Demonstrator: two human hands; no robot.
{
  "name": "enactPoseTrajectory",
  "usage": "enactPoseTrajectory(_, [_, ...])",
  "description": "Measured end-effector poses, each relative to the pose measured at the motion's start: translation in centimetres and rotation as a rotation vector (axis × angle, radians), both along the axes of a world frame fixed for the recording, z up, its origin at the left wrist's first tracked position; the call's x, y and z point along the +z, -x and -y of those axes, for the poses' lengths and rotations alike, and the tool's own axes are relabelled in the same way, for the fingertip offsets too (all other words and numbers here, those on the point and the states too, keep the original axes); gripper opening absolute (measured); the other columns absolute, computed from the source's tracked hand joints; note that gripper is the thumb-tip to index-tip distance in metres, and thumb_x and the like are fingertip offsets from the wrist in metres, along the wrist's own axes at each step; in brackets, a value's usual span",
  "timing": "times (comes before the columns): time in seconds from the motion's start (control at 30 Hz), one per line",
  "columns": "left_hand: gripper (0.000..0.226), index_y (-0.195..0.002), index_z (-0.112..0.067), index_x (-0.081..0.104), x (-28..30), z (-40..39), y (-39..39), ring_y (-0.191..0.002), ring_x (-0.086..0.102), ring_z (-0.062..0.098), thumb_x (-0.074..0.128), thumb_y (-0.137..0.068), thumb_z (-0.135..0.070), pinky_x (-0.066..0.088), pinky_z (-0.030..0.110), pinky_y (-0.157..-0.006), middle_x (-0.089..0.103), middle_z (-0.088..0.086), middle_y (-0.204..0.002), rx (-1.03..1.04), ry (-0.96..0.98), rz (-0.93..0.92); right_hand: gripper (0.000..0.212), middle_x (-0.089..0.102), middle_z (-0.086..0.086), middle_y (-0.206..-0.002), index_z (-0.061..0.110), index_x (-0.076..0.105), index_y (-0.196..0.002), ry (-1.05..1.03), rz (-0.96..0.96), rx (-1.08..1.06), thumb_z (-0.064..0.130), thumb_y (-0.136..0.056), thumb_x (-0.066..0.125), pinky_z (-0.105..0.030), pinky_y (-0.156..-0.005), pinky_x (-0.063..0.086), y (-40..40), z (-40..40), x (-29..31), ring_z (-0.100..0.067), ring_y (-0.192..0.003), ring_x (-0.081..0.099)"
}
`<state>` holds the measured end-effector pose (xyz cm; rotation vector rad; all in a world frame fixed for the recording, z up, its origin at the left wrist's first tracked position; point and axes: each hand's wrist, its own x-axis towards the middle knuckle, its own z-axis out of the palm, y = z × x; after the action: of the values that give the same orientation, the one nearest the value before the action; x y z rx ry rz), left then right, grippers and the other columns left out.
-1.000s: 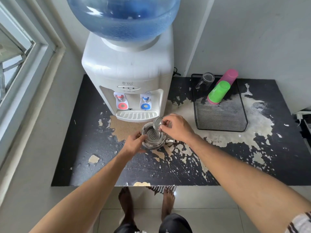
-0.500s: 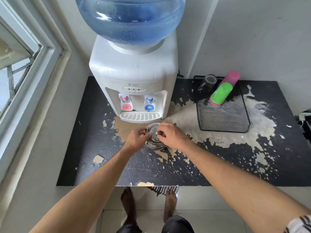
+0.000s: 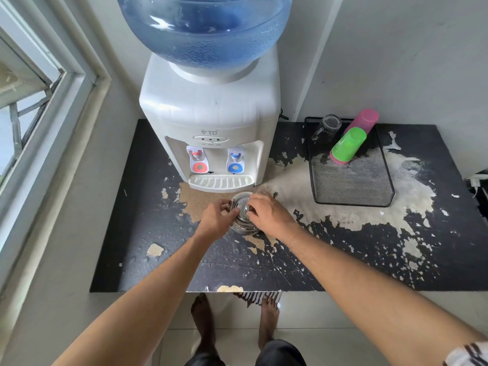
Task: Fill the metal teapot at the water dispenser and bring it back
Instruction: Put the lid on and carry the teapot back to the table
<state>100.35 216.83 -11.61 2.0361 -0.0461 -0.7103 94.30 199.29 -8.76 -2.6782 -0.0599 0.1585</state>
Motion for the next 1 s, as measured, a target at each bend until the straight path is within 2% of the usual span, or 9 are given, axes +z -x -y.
enactPoseTrajectory(0.1, [0.047, -0.132, -0.011, 0.061, -0.1, 0.0, 0.1, -0.090, 0.066, 0.003, 0.073, -0.095, -0.036, 0.062, 0.031, -0.072, 0.067, -0.003, -0.116, -0.025, -0.009, 0.055, 0.013, 0.063, -0.004, -0.109, 0.007, 0.067, -0.105, -0.008, -0.005, -0.009, 0.017, -0.099, 0.061, -0.032, -0.097, 0.051, -0.1, 0.1, -0.2, -0.017, -0.107, 0.055])
enactPoseTrajectory(0.33, [0.043, -0.131, -0.014, 0.059, -0.2, 0.0, 0.1, -0.087, 0.069, 0.005, 0.072, -0.096, -0.035, 0.058, 0.021, -0.063, 0.068, -0.003, -0.118, -0.033, -0.028, 0.052, 0.018, 0.064, -0.006, -0.115, 0.006, 0.068, -0.111, 0.007, -0.006, -0.014, 0.017, -0.099, 0.061, -0.036, -0.101, 0.051, -0.1, 0.0, -0.4, -0.018, -0.112, 0.054])
enactPoseTrajectory(0.5, [0.054, -0.132, -0.009, 0.055, 0.2, -0.1, 0.0, -0.104, 0.064, 0.018, 0.076, -0.092, -0.039, 0.056, 0.036, -0.092, 0.061, -0.003, -0.116, -0.099, -0.144, 0.075, 0.032, 0.060, -0.010, -0.133, 0.007, 0.064, -0.125, 0.010, 0.051, -0.037, 0.019, -0.096, 0.068, -0.037, -0.111, 0.046, 0.5, -0.2, 0.0, -0.023, -0.128, 0.052])
enactPoseTrajectory(0.63, [0.023, -0.109, -0.004, 0.065, 1.0, -0.2, -0.4, -0.070, 0.068, 0.014, 0.073, -0.094, -0.019, 0.065, 0.037, -0.068, 0.071, 0.004, -0.091, -0.122, -0.222, 0.052, 0.025, 0.066, -0.003, -0.109, 0.013, 0.071, -0.103, 0.081, 0.137, 0.041, 0.036, -0.092, 0.072, -0.041, -0.099, 0.047, 1.7, -0.7, 0.3, -0.013, -0.102, 0.044])
enactPoseTrajectory(0.7, [0.039, -0.124, 0.000, 0.060, 1.4, -0.1, -0.7, -0.069, 0.068, 0.014, 0.075, -0.093, -0.018, 0.056, 0.026, -0.054, 0.072, 0.010, -0.097, -0.132, -0.235, 0.030, 0.033, 0.068, 0.000, -0.110, 0.015, 0.072, -0.103, 0.088, 0.062, 0.069, 0.046, -0.090, 0.071, -0.043, -0.103, 0.040, 2.5, -1.1, -0.1, -0.013, -0.103, 0.042])
enactPoseTrajectory(0.77, [0.058, -0.138, -0.002, 0.049, 2.0, -0.1, -1.1, -0.075, 0.068, 0.016, 0.076, -0.091, -0.022, 0.050, 0.023, -0.058, 0.071, 0.014, -0.103, -0.125, -0.206, -0.013, 0.038, 0.070, -0.001, -0.118, 0.016, 0.072, -0.111, 0.087, 0.018, 0.059, 0.047, -0.089, 0.073, -0.047, -0.110, 0.034, 3.1, -1.6, -0.4, -0.021, -0.118, 0.047])
enactPoseTrajectory(0.87, [0.059, -0.141, -0.007, 0.042, 2.8, -0.2, -1.8, -0.083, 0.069, 0.023, 0.072, -0.092, -0.021, 0.061, 0.038, -0.074, 0.069, 0.016, -0.104, -0.101, -0.117, -0.098, 0.034, 0.071, -0.006, -0.121, 0.014, 0.072, -0.116, 0.053, -0.005, 0.017, 0.036, -0.090, 0.074, -0.052, -0.116, 0.031, 3.5, -2.2, -0.3, -0.025, -0.128, 0.050])
enactPoseTrajectory(0.93, [0.047, -0.137, -0.008, 0.046, 3.2, -0.3, -2.1, -0.086, 0.069, 0.026, 0.066, -0.096, -0.020, 0.063, 0.045, -0.082, 0.069, 0.016, -0.104, -0.128, -0.084, -0.106, 0.028, 0.072, -0.009, -0.118, 0.010, 0.073, -0.114, -0.042, 0.021, -0.026, 0.024, -0.090, 0.075, -0.048, -0.110, 0.041, 3.4, -2.2, 0.2, -0.023, -0.117, 0.058])
enactPoseTrajectory(1.0, [0.034, -0.130, -0.007, 0.056, 3.6, -0.3, -2.5, -0.082, 0.067, 0.023, 0.057, -0.100, -0.023, 0.061, 0.044, -0.076, 0.069, 0.011, -0.103, -0.206, -0.088, -0.047, 0.025, 0.074, -0.010, -0.113, 0.007, 0.072, -0.113, -0.165, 0.053, -0.053, 0.015, -0.090, 0.076, -0.029, -0.090, 0.052, 2.9, -1.7, 0.9, -0.016, -0.098, 0.062])
